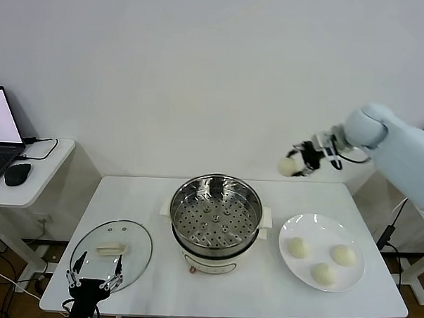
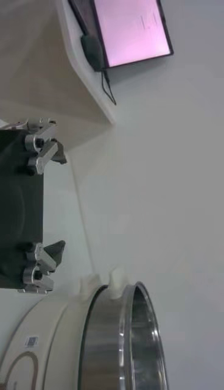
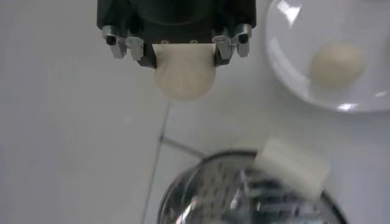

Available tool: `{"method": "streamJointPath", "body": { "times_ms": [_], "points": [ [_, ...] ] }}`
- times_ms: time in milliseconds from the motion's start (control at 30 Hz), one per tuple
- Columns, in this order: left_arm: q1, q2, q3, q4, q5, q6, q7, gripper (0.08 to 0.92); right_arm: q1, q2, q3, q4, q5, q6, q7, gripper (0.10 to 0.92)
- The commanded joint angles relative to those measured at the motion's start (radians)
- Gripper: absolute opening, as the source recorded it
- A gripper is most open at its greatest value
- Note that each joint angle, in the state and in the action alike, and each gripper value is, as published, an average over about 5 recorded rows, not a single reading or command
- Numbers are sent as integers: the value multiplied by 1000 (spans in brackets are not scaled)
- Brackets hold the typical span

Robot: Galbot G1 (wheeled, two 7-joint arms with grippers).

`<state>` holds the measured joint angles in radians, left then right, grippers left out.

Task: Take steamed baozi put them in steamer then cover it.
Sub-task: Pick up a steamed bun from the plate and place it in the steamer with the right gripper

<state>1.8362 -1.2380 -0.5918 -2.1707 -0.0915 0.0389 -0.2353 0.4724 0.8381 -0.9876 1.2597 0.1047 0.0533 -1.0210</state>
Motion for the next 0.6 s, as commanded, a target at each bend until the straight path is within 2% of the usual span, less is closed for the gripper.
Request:
{"method": "streamJointPath", "body": {
  "times_ms": [33, 300, 600],
  "points": [
    [1, -1, -7, -1, -1, 0, 1, 823, 130, 131, -145, 35, 103, 29, 44, 594],
    [6, -17, -20, -7, 1, -1, 0, 823, 67, 286, -227, -20, 15, 137, 78, 594],
    [7, -25, -30, -6, 0, -1, 0, 823, 7, 376, -288, -80, -207, 325, 136, 596]
  ]
}}
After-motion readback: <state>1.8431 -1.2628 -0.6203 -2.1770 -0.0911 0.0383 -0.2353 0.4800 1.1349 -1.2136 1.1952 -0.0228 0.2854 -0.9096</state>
